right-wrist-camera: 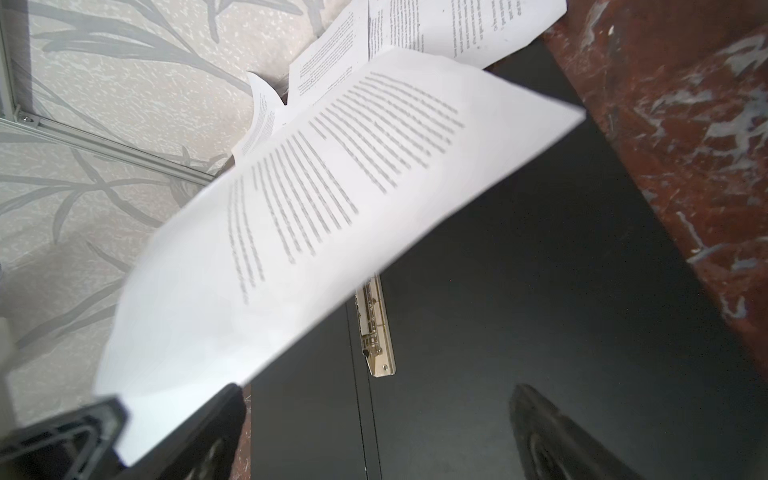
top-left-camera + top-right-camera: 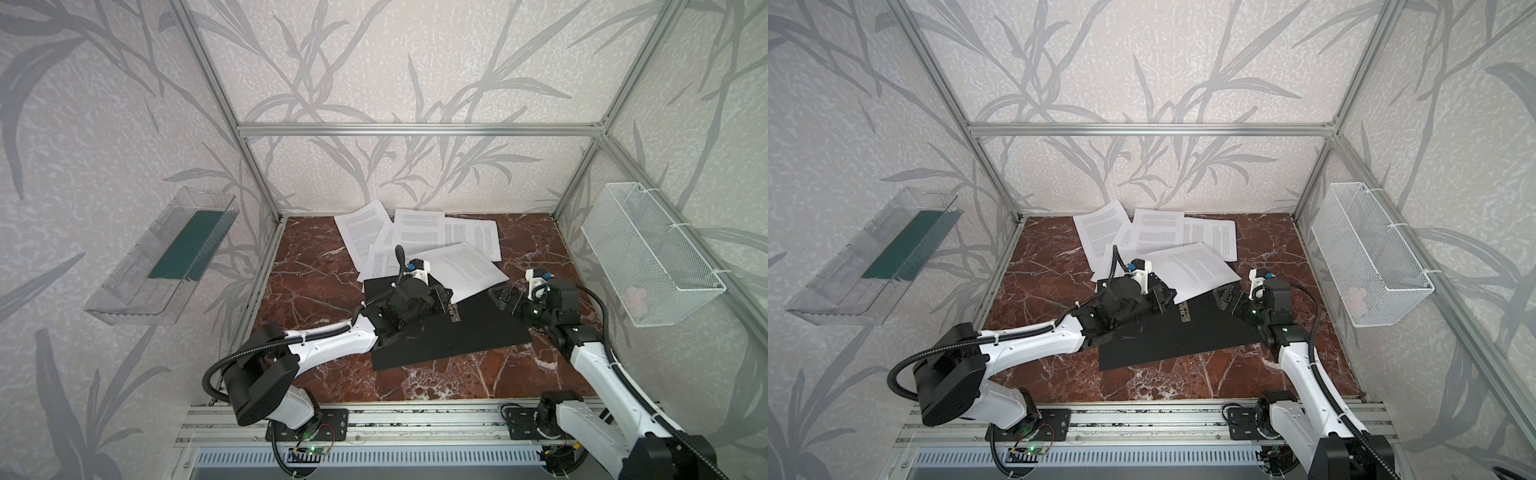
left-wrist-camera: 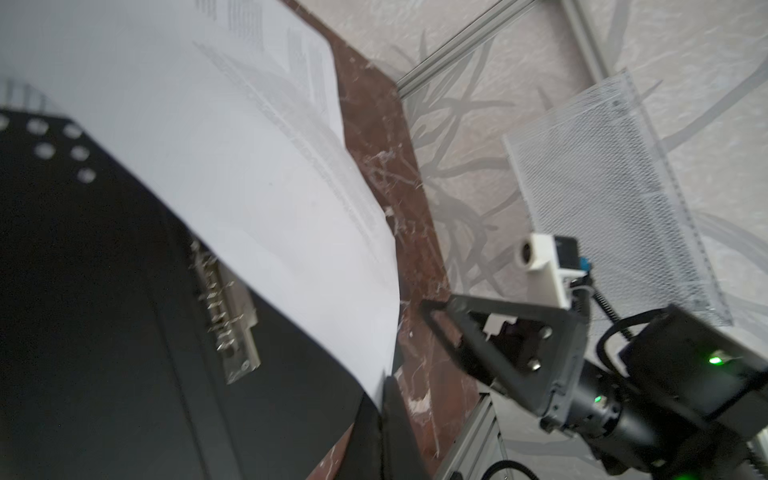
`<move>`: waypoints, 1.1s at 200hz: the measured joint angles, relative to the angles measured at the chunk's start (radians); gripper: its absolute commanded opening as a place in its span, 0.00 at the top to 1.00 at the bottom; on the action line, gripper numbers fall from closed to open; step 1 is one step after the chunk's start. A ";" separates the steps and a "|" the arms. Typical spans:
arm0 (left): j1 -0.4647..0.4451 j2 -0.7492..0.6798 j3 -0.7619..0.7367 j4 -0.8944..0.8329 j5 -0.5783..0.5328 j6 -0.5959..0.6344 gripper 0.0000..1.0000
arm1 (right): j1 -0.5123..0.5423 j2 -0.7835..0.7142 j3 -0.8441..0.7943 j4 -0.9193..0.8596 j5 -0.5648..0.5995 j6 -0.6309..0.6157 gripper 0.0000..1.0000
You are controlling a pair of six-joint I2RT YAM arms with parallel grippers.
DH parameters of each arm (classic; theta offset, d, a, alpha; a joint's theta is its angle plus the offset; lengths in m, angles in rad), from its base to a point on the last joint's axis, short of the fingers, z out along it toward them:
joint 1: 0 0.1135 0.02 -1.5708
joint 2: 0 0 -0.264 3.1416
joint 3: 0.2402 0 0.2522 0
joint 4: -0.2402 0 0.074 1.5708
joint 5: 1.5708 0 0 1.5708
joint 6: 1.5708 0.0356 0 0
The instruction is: Put the files into the folder
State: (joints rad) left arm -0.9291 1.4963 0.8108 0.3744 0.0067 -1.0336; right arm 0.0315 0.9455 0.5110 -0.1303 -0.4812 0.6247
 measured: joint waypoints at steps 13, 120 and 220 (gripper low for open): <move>-0.016 0.014 -0.055 0.010 -0.042 -0.024 1.00 | 0.000 0.030 -0.004 0.021 -0.013 0.011 0.01; -0.061 0.146 -0.155 0.127 -0.204 -0.174 1.00 | 0.084 0.232 -0.064 0.171 -0.052 0.091 0.01; -0.122 0.170 -0.159 0.165 -0.208 -0.201 1.00 | 0.134 0.529 -0.095 0.573 -0.123 0.244 0.08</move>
State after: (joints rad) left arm -1.0508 1.6661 0.6514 0.5396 -0.2012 -1.2346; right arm 0.1658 1.4742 0.4164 0.4423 -0.6041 0.8688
